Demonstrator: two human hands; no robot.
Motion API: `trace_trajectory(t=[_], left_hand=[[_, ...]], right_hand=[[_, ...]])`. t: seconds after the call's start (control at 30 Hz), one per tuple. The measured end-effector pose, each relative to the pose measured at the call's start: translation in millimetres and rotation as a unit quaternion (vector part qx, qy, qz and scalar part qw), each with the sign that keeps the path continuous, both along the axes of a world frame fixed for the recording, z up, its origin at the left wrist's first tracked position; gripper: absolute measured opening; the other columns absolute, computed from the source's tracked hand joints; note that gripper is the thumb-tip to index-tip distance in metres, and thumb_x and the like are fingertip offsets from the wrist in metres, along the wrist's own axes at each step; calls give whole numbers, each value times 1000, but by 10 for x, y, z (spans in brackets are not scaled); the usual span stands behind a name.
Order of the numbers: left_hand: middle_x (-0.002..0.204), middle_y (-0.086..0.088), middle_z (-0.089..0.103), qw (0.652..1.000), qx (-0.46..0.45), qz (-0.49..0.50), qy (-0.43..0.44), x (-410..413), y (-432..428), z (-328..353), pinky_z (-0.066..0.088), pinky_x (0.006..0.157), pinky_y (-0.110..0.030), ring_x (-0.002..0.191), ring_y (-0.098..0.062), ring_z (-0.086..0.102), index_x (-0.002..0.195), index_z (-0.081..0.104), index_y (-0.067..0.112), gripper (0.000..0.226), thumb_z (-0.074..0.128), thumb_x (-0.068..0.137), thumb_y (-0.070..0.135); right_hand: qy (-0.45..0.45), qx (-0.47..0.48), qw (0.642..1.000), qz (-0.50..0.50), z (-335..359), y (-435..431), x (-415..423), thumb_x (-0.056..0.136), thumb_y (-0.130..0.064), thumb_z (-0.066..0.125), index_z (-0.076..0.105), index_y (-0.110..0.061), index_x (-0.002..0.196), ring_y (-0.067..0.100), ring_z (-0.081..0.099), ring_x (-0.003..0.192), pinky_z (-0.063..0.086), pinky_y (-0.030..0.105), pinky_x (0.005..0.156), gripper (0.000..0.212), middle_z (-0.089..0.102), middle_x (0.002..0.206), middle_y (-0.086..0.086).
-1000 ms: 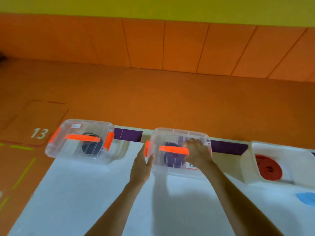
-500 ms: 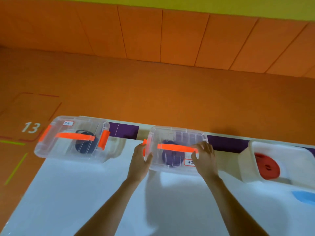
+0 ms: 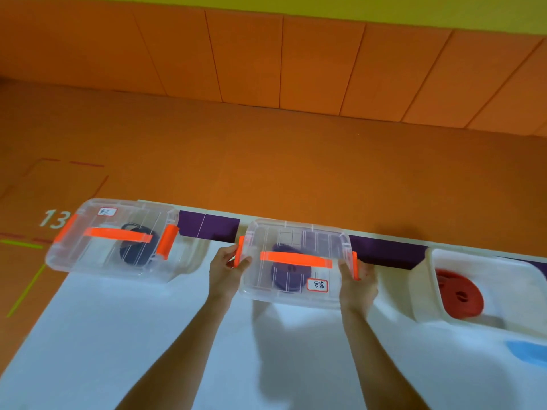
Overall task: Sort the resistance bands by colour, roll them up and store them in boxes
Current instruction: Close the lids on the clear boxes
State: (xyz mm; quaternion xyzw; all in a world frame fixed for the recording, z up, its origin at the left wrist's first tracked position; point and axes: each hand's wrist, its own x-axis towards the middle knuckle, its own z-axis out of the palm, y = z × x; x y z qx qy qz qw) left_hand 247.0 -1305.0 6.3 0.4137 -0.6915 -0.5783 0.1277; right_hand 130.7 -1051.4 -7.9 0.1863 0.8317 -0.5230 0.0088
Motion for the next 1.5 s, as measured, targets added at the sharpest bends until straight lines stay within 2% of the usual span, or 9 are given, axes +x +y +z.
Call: trace_trajectory(t=[0.2,0.47,0.63,0.83,0.93,1.1,1.23,1.33,1.5], left_hand=[[91,-1,73,993,-119,5,-21,-20,104,48,57,80,-26,83,-17,68,106,74,9,20,82,92,20],[93,1,76,983,-185,13,0,5,178,36,58,83,-29,82,-18,69,107,77,10,16,80,93,16],[122,6,65,1000,-15,6,11,-73,47,69,50,80,-16,103,-19,67,137,60,16,49,80,92,11],[132,2,62,992,85,-84,42,-87,-141,50,49,97,-27,117,-16,62,135,56,19,43,72,98,4],[115,0,66,995,11,-92,32,-71,-83,4,50,90,-28,104,-17,61,129,59,20,32,68,101,8],[113,9,68,987,-118,-113,4,-32,-4,-53,52,91,-30,98,-11,66,147,55,20,42,60,106,18],[146,-2,62,963,-196,-178,-44,-33,27,-17,52,105,-44,130,-25,62,158,37,20,50,50,110,19],[152,-17,55,916,-338,-185,-110,-36,115,143,49,111,-50,140,-38,54,155,44,9,55,61,103,13],[153,-14,56,865,-417,-266,-82,-72,633,538,40,122,-48,146,-35,48,146,58,10,46,63,102,20]], right_hand=[[61,56,996,31,15,-22,6,99,-37,69,68,-9,105,38,64,92,57,52,81,29,66,90,6],[121,128,983,53,98,-108,55,102,-27,68,62,-1,89,38,59,64,57,54,75,29,61,69,15],[50,68,996,25,96,-65,32,98,-45,69,61,-13,97,28,62,73,41,32,61,33,71,85,10],[-20,38,994,103,-43,13,-98,104,-48,56,63,-3,113,33,68,83,56,49,75,46,69,91,14],[24,107,987,118,-5,-51,-38,110,-40,46,68,-12,123,34,71,92,50,35,74,38,75,101,11],[68,189,972,121,80,-138,10,112,-36,39,67,-14,124,16,64,69,43,20,55,37,77,94,8],[15,217,958,188,198,-109,19,113,-39,33,55,-18,138,27,72,98,63,43,80,40,74,116,11],[-5,290,920,265,368,63,39,113,-37,36,46,-20,152,30,63,125,54,47,102,44,62,143,8],[50,409,866,282,594,695,198,101,-19,59,73,-15,113,28,66,109,54,39,84,18,71,117,3]])
